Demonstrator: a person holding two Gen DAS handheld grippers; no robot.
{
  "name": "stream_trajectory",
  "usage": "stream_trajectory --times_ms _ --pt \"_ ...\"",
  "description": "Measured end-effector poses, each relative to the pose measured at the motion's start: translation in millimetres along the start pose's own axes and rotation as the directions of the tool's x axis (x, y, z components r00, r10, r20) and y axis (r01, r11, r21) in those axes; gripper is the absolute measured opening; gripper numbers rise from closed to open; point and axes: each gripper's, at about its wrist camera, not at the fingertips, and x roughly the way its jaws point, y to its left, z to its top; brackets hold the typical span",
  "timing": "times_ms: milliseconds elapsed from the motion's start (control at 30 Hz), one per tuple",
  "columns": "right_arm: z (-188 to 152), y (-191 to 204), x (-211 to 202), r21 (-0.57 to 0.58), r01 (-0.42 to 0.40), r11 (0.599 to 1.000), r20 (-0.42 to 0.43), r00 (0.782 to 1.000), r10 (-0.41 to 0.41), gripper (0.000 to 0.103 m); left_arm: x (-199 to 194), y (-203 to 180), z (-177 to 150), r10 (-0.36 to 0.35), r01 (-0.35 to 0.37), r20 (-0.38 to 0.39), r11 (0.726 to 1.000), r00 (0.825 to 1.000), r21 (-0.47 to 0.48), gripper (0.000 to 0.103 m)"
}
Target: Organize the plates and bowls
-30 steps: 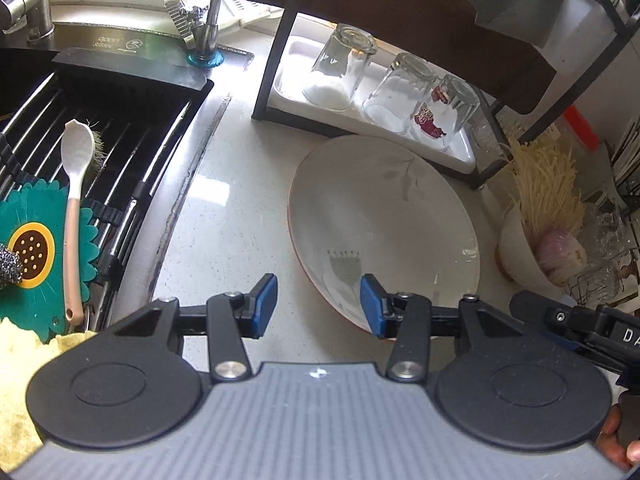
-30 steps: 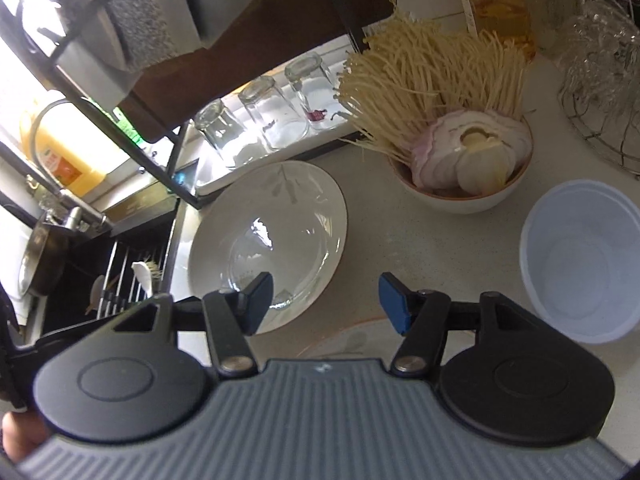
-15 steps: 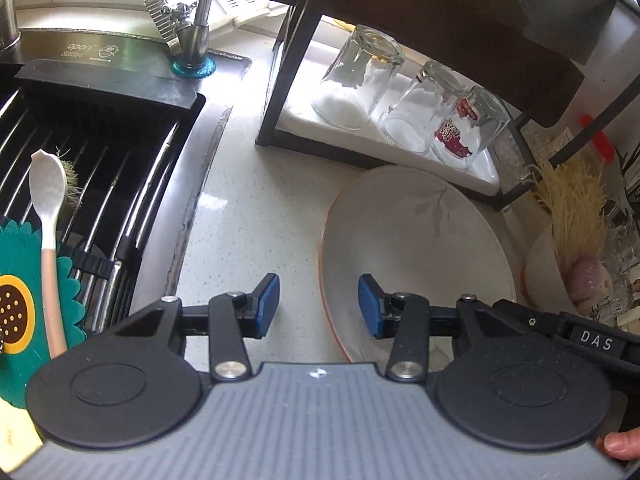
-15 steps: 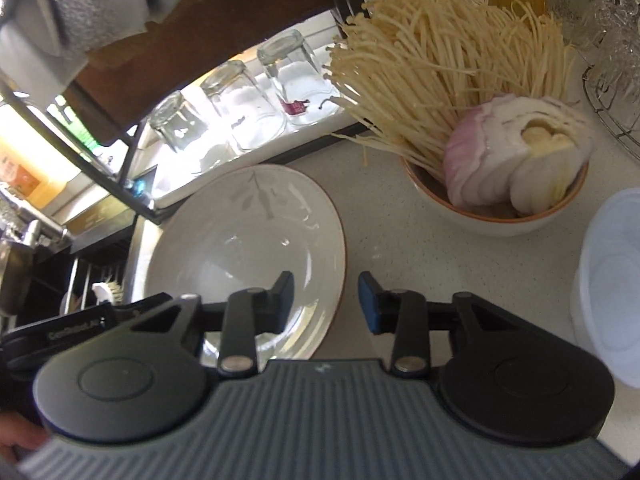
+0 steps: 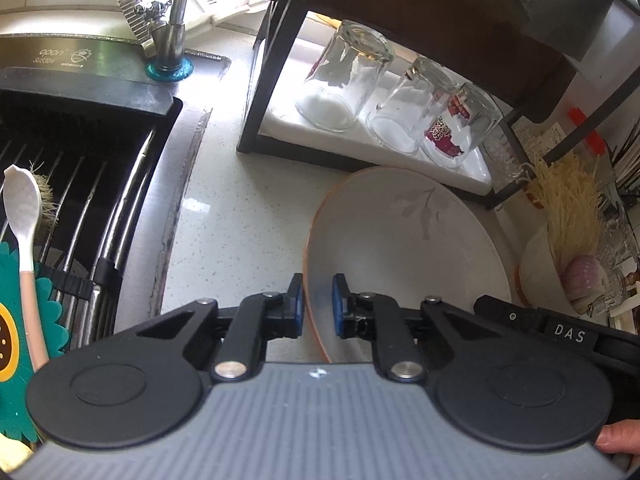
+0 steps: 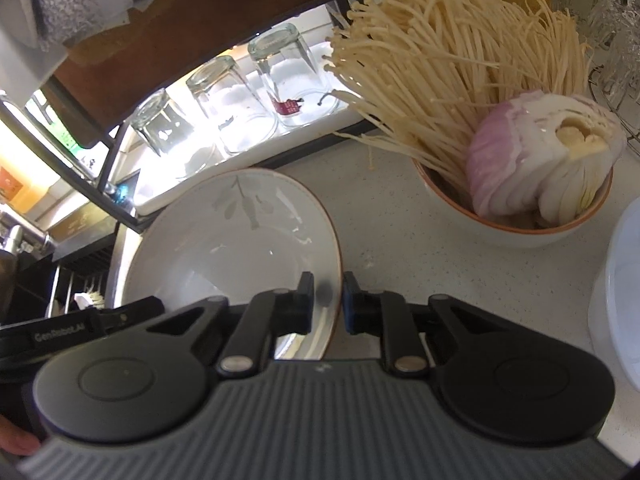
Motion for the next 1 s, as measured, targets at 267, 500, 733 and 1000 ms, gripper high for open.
stream_trajectory --times_ms 267,500,733,1000 --pt "5 7 -14 -0.054 -0.017 0.998 0.033 0.999 0.019 0.017 -12 2 1 -0.024 0.024 0.008 1.000 1.000 0.016 0.016" --pt "3 9 -37 -0.073 -0.029 0.997 0.050 0.998 0.033 0.017 -34 -3 -1 -0.041 0.039 0.039 0.999 0.998 0.030 0.016" --pt "3 4 -72 -0.080 -0.050 0.996 0.081 0.995 0.056 0.017 -63 -16 -11 -0.066 0.065 0.053 0.998 0.996 0.016 0.016" --pt "0 -10 -125 -0.097 -0.068 0.993 0.146 0.986 0.082 0.017 -102 -50 -30 -0.080 0.078 0.102 0.997 0.992 0.020 0.016"
